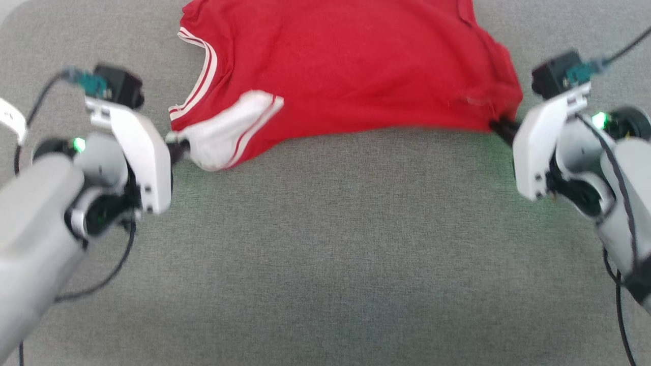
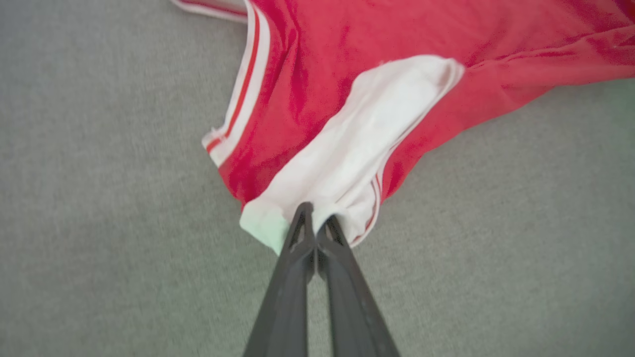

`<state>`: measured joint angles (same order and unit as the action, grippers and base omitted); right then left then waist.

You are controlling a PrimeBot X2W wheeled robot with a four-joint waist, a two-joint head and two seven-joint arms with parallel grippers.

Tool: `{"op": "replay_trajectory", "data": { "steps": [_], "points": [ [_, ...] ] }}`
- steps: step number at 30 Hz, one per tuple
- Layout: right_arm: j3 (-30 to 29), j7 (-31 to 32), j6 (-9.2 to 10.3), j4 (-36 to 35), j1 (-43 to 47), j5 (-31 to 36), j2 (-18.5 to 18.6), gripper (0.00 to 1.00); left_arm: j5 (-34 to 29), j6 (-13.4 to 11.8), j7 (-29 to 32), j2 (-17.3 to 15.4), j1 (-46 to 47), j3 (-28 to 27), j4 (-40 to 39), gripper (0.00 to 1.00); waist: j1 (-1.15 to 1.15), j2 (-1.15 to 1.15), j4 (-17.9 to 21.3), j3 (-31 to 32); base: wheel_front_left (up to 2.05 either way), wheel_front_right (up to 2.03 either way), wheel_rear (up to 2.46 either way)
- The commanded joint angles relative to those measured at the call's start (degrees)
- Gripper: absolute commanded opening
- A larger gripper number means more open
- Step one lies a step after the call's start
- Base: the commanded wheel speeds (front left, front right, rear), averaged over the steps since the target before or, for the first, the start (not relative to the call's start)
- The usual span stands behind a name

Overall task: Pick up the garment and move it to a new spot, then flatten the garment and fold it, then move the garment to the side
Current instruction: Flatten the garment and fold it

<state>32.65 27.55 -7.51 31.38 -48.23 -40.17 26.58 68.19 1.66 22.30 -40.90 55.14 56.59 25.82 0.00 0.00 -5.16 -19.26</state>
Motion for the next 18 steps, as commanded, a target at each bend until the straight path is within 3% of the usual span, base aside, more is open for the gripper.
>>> {"op": "replay_trajectory", "data": {
  "steps": [1,6,7,18],
  "points": [
    [-0.45,1.07,0.04,-2.03,2.12,-0.8,1.24,0.0,0.93,-1.43,0.58,-1.26,-2.35,0.05,-2.45,0.0,0.0,0.0,-0.03,0.05,0.0,0.0,0.0],
    [-2.6,5.39,0.04,-10.85,10.33,-2.44,5.22,0.0,3.25,-7.71,1.73,-6.7,-9.76,0.29,-14.02,0.0,0.0,0.0,-0.21,0.07,0.0,0.0,0.0],
    [-2.6,5.39,0.04,-10.85,10.33,-2.44,5.22,0.0,3.25,-7.71,1.73,-6.7,-9.76,0.29,-14.02,0.0,0.0,0.0,-0.21,0.07,0.0,0.0,0.0],
    [-9.33,17.27,0.04,-29.58,28.84,-6.23,11.5,0.0,8.9,-19.04,0.38,-14.88,-23.91,0.92,-31.85,0.0,0.0,0.0,-0.46,0.79,0.0,0.0,0.0]
  ]
}}
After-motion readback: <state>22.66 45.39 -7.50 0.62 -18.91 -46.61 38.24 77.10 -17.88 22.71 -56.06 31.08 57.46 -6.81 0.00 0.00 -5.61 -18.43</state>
